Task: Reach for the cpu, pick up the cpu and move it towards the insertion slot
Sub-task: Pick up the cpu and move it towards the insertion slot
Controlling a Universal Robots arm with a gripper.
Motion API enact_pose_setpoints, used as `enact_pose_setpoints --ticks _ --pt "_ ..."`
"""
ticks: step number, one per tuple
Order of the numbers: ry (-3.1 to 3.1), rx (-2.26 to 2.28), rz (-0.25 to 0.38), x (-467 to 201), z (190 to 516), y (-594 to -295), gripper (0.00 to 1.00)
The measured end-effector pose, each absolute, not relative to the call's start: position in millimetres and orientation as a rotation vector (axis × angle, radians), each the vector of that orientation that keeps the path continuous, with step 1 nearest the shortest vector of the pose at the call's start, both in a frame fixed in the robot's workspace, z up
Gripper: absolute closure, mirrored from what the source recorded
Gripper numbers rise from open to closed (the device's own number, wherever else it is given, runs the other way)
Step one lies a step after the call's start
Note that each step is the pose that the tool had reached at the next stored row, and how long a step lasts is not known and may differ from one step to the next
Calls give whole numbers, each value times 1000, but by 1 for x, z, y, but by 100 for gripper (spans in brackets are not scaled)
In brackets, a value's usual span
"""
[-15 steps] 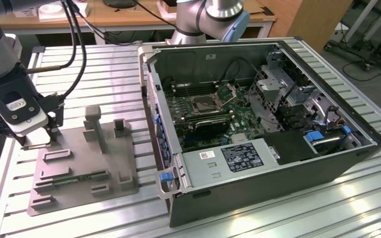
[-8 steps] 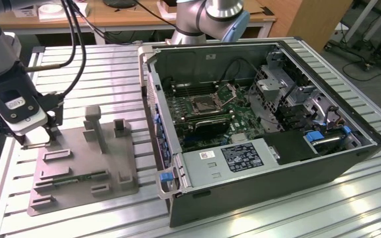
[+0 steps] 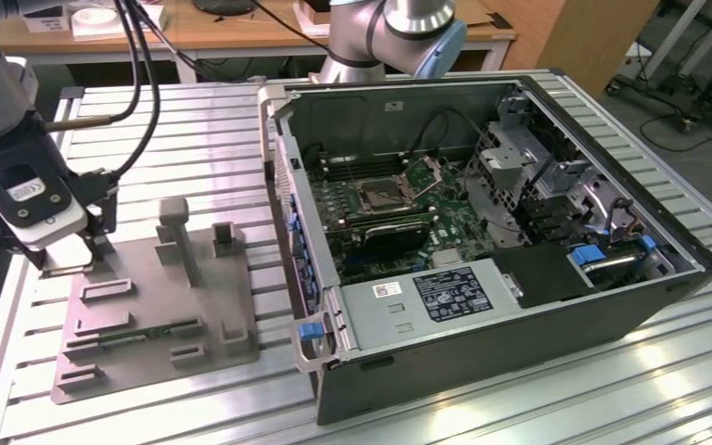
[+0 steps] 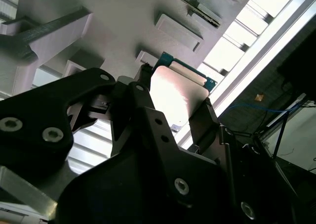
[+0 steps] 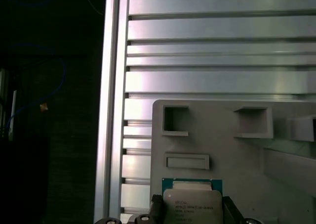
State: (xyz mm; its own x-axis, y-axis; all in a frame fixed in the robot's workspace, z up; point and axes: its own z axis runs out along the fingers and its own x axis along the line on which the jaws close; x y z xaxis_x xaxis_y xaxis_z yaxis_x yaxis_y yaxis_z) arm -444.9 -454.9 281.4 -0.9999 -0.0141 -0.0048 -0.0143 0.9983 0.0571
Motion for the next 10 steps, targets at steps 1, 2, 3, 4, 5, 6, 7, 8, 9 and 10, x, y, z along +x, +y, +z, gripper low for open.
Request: enact_pose_setpoints --ticks 1,2,3,4,5,6,7,8,9,10 --pt "3136 -22 90 -445 282 -455 45" --pt "3136 -22 90 -445 282 -455 45" --pt "3136 -22 90 -445 283 -455 45" --pt "3136 -22 90 -445 283 -455 45" --pt "3136 -22 90 -445 283 -455 45" --pt "3136 -22 90 -445 284 -455 45" --pt "3136 -22 90 -445 284 -455 45" --pt "3136 -22 90 -445 284 -455 45" --pt "3136 -22 90 -445 285 -455 45" --pt "3136 -22 90 -445 285 -455 45"
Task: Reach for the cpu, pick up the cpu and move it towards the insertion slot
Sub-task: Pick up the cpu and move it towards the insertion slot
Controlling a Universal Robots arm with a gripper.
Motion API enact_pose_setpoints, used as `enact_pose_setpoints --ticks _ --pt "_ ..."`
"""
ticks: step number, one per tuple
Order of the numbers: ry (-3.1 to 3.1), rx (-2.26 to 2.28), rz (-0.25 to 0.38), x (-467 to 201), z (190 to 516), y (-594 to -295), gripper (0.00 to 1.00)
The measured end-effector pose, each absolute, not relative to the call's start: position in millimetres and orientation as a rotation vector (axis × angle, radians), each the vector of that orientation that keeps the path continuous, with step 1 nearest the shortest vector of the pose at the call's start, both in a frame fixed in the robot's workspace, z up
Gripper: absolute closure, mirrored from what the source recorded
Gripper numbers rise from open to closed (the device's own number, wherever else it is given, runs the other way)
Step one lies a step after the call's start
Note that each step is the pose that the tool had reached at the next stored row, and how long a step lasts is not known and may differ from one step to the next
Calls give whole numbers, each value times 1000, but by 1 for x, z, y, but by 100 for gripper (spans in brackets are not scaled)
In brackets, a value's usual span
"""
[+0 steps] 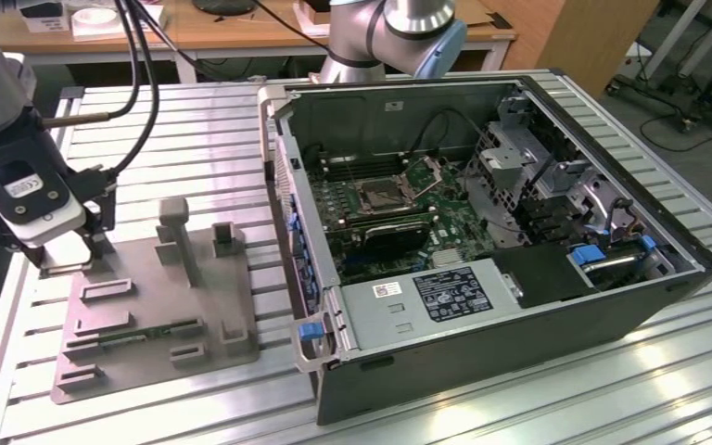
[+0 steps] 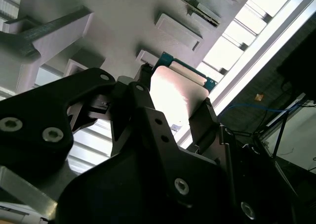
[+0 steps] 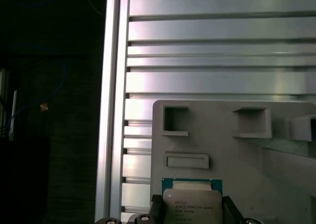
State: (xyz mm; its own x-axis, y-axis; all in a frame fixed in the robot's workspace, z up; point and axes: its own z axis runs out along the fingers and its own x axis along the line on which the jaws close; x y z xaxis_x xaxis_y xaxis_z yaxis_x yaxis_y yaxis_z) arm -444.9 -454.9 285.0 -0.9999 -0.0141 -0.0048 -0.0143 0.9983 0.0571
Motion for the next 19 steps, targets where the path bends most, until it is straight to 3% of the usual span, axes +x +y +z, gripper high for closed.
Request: enact_pose_setpoints --ticks 19 --pt "3136 -22 90 -445 292 -455 45"
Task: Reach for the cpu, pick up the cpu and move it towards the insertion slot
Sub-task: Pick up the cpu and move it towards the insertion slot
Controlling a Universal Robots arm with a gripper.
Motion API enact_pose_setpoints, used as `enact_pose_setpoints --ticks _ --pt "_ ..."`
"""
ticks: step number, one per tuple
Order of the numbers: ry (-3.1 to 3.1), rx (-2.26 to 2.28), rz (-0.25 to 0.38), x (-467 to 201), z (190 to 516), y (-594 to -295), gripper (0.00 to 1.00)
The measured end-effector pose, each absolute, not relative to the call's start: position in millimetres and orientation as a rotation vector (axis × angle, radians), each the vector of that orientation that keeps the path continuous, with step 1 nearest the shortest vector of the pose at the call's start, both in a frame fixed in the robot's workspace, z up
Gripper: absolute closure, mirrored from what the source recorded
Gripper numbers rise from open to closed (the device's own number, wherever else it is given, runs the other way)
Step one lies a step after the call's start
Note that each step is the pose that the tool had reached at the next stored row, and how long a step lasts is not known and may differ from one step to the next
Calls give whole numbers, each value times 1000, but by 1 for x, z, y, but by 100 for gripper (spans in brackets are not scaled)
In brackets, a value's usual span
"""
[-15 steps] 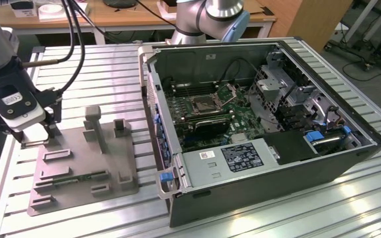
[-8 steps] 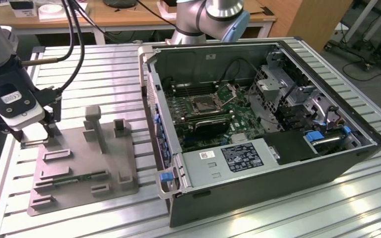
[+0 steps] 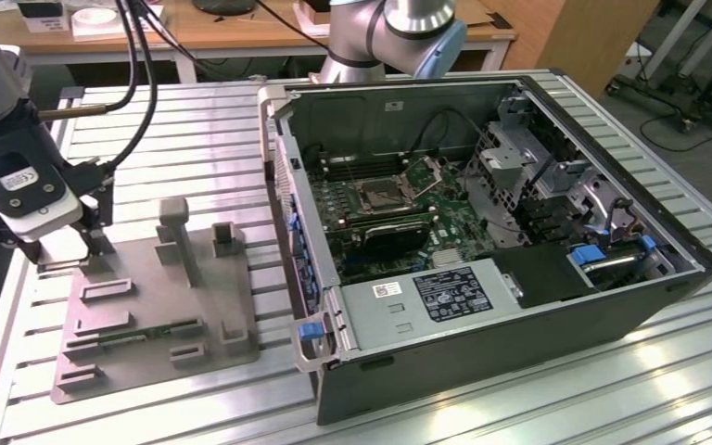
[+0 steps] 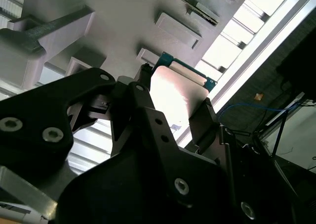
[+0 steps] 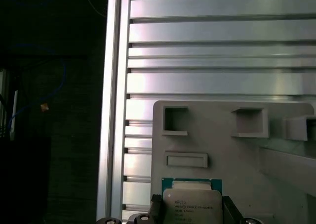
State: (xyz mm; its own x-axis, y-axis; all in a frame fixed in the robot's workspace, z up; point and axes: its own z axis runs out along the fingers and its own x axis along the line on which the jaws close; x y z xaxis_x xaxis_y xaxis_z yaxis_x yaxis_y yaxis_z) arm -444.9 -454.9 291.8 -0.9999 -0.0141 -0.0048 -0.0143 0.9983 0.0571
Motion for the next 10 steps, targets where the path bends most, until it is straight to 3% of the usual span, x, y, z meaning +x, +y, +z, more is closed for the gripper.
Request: enact_pose_setpoints --ticks 10 --pt "3136 -22 90 -445 296 -455 45"
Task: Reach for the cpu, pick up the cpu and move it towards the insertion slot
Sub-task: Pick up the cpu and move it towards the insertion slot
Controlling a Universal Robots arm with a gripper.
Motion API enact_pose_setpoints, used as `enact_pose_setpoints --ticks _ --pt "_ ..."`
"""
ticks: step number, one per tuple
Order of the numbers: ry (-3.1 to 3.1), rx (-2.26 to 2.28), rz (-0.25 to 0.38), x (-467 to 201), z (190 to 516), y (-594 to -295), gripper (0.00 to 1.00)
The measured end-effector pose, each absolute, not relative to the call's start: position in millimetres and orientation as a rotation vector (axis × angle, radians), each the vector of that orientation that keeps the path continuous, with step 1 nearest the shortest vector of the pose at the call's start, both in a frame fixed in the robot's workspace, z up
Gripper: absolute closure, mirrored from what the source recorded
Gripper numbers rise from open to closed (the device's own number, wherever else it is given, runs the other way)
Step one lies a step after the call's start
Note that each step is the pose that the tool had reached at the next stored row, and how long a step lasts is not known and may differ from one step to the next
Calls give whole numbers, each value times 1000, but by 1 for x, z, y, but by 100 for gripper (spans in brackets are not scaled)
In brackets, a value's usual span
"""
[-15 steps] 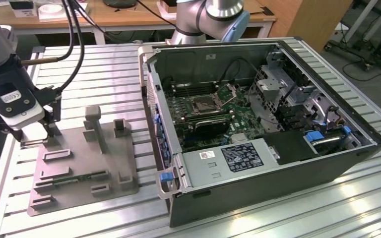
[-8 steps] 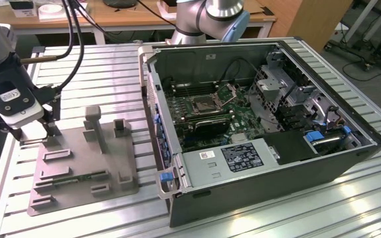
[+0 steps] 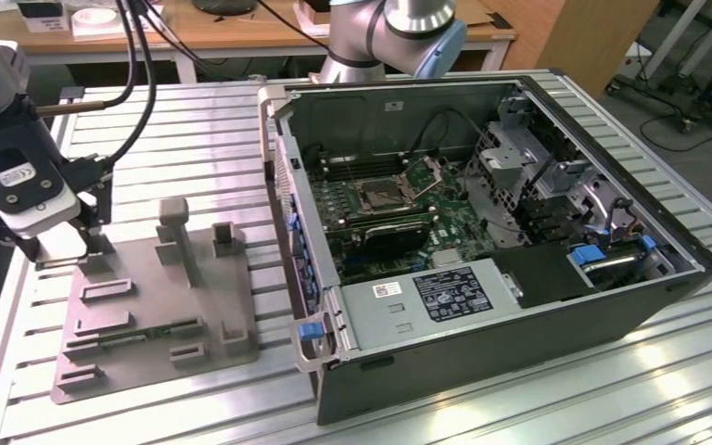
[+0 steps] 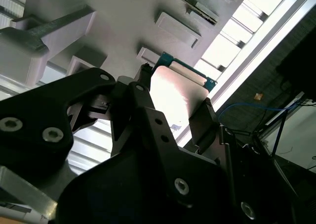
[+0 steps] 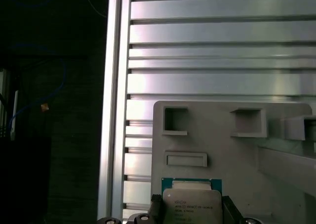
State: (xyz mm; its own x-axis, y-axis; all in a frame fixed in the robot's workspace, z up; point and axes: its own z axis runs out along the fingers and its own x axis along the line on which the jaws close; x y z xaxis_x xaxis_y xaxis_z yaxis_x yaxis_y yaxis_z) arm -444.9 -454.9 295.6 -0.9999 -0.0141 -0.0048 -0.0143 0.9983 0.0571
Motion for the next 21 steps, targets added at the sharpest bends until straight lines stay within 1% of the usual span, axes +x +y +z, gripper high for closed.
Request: enact_pose_setpoints --ticks 21 --pt "3136 -22 90 -445 303 -455 45"
